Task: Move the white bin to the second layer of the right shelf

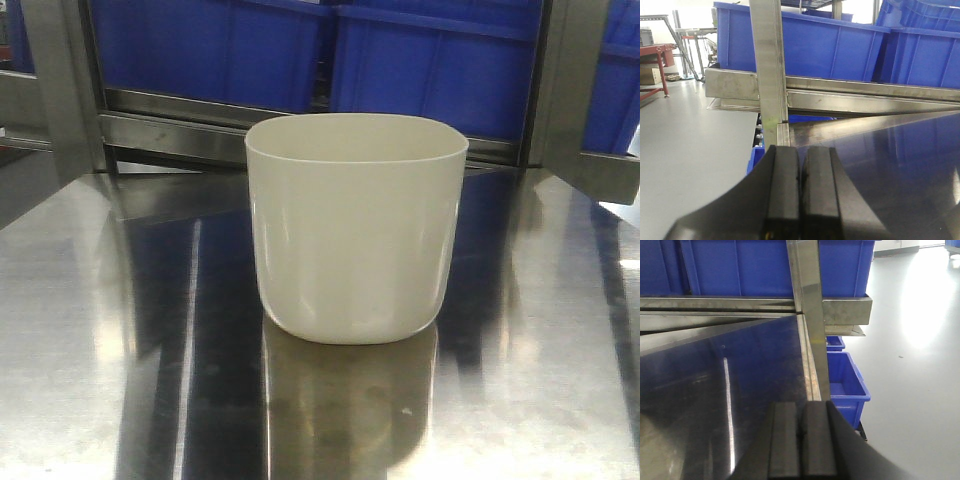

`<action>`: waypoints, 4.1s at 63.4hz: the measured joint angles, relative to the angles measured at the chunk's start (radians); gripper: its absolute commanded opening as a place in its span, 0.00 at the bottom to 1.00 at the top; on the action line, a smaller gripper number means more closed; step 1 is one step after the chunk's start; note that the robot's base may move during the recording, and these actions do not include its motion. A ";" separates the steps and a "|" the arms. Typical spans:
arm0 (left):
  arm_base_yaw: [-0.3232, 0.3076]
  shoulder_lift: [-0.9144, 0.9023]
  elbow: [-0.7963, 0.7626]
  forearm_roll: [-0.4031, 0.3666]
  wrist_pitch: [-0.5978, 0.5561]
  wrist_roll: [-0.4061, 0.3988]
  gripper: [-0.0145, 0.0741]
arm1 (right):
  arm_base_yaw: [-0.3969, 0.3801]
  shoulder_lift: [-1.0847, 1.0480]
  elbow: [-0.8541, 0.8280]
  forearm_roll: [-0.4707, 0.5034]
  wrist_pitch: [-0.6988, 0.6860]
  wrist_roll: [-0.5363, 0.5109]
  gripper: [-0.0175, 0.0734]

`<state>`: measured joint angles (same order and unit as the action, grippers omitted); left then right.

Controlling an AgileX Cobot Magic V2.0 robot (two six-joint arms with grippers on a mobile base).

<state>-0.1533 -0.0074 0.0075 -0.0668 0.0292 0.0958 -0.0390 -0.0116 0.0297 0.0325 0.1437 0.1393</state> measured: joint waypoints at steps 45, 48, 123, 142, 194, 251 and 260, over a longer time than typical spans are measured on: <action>0.000 0.000 0.000 0.000 0.000 0.000 0.26 | 0.000 0.000 0.000 0.000 0.000 0.000 0.25; 0.000 0.000 0.000 0.000 0.000 0.000 0.26 | 0.000 0.000 0.000 0.000 0.000 0.000 0.25; 0.000 0.000 0.000 0.000 0.000 0.000 0.26 | 0.084 0.541 -0.246 0.010 -0.072 0.048 0.25; 0.000 0.000 0.000 0.000 0.000 0.000 0.26 | 0.225 1.074 -0.864 0.010 0.169 0.052 0.25; 0.000 0.000 0.000 0.000 0.000 0.000 0.26 | 0.482 1.549 -1.415 0.025 0.717 -0.007 0.88; 0.000 0.000 0.000 0.000 0.000 0.000 0.26 | 0.489 1.704 -1.417 0.070 0.845 -0.007 0.88; 0.000 0.000 0.000 0.000 0.000 0.000 0.26 | 0.489 1.745 -1.417 0.072 0.841 -0.007 0.88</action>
<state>-0.1533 -0.0074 0.0075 -0.0668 0.0292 0.0958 0.4495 1.7337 -1.3871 0.1048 0.9846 0.1323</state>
